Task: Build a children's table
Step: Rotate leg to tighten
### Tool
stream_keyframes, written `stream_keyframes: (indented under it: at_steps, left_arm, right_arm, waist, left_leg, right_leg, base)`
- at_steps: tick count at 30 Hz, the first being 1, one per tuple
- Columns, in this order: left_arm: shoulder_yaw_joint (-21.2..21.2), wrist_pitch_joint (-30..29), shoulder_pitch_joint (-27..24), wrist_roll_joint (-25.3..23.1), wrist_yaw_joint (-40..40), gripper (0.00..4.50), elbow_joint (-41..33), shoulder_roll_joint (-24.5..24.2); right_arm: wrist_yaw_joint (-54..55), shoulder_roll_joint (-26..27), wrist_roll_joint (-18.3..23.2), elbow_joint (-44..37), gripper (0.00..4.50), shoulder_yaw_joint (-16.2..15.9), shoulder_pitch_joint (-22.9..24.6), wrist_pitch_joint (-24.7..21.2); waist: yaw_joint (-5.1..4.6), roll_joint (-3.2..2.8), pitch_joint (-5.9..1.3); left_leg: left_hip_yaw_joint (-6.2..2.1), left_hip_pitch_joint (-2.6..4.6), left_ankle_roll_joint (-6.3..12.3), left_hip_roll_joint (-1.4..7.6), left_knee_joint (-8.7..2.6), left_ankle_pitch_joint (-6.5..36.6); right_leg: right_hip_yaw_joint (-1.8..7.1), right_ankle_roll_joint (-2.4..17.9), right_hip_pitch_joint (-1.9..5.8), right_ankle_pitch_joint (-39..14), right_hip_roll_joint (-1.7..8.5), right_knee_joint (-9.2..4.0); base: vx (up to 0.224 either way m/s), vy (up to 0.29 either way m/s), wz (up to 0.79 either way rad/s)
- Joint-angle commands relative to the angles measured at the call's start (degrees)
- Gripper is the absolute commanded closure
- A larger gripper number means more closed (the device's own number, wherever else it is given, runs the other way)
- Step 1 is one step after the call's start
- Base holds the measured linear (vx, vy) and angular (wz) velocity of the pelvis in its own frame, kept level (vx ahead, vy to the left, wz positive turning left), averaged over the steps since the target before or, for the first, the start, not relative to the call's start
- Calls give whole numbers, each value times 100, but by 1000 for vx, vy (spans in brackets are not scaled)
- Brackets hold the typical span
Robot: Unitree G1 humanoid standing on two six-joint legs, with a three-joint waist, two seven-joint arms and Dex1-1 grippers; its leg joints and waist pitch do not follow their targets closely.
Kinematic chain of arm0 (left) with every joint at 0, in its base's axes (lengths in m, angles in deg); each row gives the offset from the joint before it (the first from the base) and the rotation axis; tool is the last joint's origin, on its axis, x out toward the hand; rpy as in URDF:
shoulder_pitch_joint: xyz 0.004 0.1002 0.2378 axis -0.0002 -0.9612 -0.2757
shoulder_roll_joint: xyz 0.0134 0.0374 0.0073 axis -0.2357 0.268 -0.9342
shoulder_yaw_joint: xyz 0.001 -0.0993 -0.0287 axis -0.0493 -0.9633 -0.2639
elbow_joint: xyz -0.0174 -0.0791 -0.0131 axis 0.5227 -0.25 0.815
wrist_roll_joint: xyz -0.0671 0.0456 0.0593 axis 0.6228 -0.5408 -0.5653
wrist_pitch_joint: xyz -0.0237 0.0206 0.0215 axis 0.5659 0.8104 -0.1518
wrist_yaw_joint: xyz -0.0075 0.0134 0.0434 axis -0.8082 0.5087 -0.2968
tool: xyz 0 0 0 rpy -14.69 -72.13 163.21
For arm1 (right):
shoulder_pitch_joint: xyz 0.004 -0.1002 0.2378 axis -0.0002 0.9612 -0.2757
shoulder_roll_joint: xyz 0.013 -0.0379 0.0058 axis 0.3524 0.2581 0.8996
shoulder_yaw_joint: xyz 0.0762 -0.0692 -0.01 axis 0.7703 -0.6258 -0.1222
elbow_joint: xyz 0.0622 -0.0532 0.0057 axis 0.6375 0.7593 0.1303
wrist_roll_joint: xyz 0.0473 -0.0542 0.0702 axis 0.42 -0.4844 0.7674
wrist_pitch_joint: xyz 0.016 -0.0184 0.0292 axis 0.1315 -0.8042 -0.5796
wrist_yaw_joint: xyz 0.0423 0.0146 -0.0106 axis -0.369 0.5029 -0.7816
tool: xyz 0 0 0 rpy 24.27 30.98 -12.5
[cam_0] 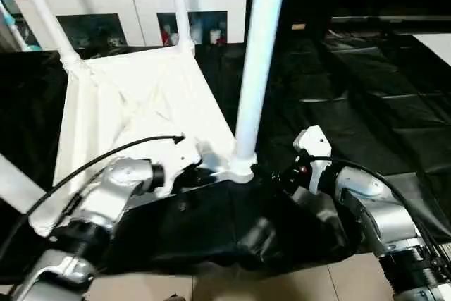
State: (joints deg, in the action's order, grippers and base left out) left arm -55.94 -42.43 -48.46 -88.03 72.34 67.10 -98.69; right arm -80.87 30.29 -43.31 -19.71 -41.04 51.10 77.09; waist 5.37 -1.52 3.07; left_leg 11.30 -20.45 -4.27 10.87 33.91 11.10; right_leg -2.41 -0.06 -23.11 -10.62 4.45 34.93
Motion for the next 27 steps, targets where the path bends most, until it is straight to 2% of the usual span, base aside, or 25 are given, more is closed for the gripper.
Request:
stream_keyframes:
  at_steps: [1,3,4,5,6,7,9,15,17,21,22,27]
  left_arm:
    - [275,159,-29,-30,78,447,148,161]
    - [304,146,-21,-97,64,447,162,136]
    - [308,143,-17,-132,49,447,171,130]
    - [304,143,-13,-152,37,447,180,129]
    - [298,144,-10,-160,29,450,186,132]
    - [285,128,-4,-156,27,450,181,143]
    - [275,116,7,-163,21,450,181,155]
    - [276,133,24,-201,-15,450,210,190]
    - [274,128,14,-206,-9,450,203,194]
    - [251,141,18,-223,8,450,223,195]
    - [247,151,22,-231,9,450,235,194]
    - [242,169,40,-250,8,450,269,185]
  right_arm:
    - [-95,-6,69,-35,36,-34,-91,98]
    - [-136,15,57,39,36,-68,-160,78]
    - [-184,21,36,83,36,-106,-198,86]
    - [-185,49,14,151,36,-127,-245,75]
    - [-181,68,0,194,20,-137,-273,68]
    - [-173,109,-1,249,10,-138,-310,57]
    - [-120,154,-41,333,1,-142,-360,70]
    - [41,297,-107,641,1,-117,-529,106]
    - [90,327,-153,760,1,-126,-577,156]
    - [134,406,-170,953,1,-82,-661,286]
    - [137,422,-177,997,29,-82,-679,314]
    - [153,487,-188,1160,71,-85,-732,412]
  waist:
    - [-51,68,-236]
    - [-55,56,-223]
    - [-62,79,-214]
    - [-62,74,-215]
    - [-71,64,-210]
    - [-70,96,-199]
    - [-62,74,-197]
    - [-65,77,-195]
    - [-57,70,-187]
    - [-68,52,-174]
    - [-69,52,-172]
    - [-65,46,-165]
  left_leg:
    - [-116,51,232,217,-466,1556]
    - [-125,35,227,222,-481,1561]
    - [-124,32,232,221,-484,1597]
    - [-128,29,233,219,-485,1613]
    - [-132,32,221,223,-493,1641]
    - [-124,41,213,225,-494,1686]
    - [-122,65,199,236,-499,1708]
    - [-121,29,179,239,-507,1598]
    - [-115,45,175,243,-507,1643]
    - [-130,18,145,246,-527,1667]
    - [-131,20,144,249,-531,1677]
    - [-124,25,136,252,-541,1699]
  right_leg:
    - [251,972,171,-1857,337,-513]
    - [248,969,171,-1867,336,-512]
    - [247,958,166,-1911,334,-521]
    - [245,955,170,-1950,336,-518]
    - [242,952,162,-2037,344,-526]
    - [249,943,146,-2098,340,-542]
    - [262,961,126,-2092,343,-543]
    - [264,1047,140,-1871,350,-517]
    - [269,1043,124,-1924,352,-532]
    - [263,1015,139,-2034,365,-535]
    - [264,1009,134,-2042,365,-536]
    - [272,1015,130,-2041,367,-550]
  base:
    - [0,0,0]
    - [0,0,0]
    - [0,0,0]
    - [0,0,0]
    - [0,0,0]
    - [0,0,0]
    - [0,0,0]
    - [0,0,0]
    - [0,0,0]
    - [0,0,0]
    - [0,0,0]
    - [0,0,0]
